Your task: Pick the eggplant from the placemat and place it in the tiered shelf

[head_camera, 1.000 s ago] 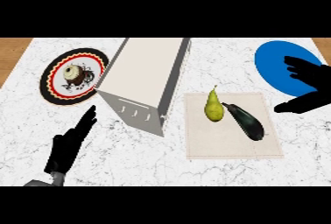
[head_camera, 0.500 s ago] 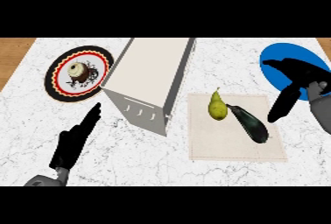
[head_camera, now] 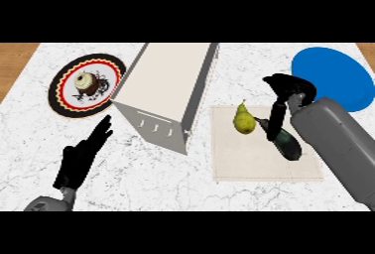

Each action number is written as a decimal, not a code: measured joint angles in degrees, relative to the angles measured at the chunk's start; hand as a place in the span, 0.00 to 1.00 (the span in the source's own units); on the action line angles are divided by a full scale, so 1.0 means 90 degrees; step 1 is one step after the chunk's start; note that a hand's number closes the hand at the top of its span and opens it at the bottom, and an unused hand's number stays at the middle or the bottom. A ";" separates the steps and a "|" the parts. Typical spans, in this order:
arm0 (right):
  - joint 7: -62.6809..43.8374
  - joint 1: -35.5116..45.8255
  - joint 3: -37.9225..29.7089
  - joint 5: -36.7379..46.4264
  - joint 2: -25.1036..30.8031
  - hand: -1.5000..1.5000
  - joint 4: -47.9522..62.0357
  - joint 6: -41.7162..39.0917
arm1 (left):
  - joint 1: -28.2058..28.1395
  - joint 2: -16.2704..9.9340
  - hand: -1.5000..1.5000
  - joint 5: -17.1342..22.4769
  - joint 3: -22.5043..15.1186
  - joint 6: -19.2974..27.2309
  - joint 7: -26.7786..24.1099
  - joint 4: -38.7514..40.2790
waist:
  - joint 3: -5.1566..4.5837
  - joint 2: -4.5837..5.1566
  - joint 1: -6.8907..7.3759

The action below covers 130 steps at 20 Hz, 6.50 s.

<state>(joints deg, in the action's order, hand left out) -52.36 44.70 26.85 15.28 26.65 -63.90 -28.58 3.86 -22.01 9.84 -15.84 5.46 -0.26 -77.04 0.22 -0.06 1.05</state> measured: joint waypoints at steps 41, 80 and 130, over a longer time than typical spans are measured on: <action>0.0219 -0.0754 -0.0368 0.2375 -0.0865 0.00 0.1185 -0.0541 | -0.0298 0.0649 0.50 -0.0802 0.0517 -0.0306 0.0204 -0.0307 | -0.0013 -0.0012 -0.0078; 0.9176 0.0864 -0.2025 0.1438 0.1078 1.00 0.0711 0.0420 | -0.0153 0.0920 0.50 -0.1089 0.0792 -0.0601 0.0294 -0.0272 | 0.0006 0.0072 0.0059; 0.7516 0.5309 -0.4710 0.0092 -0.2597 0.00 0.6587 0.0103 | 0.0021 0.1090 0.50 -0.1372 0.0838 -0.0860 0.0445 -0.0293 | -0.0018 0.0140 0.0341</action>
<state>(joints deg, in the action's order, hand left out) 15.28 92.48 -15.54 16.10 3.28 -4.62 -27.66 4.05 -12.21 -2.50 -8.30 -2.28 3.75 -79.68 0.05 1.19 4.12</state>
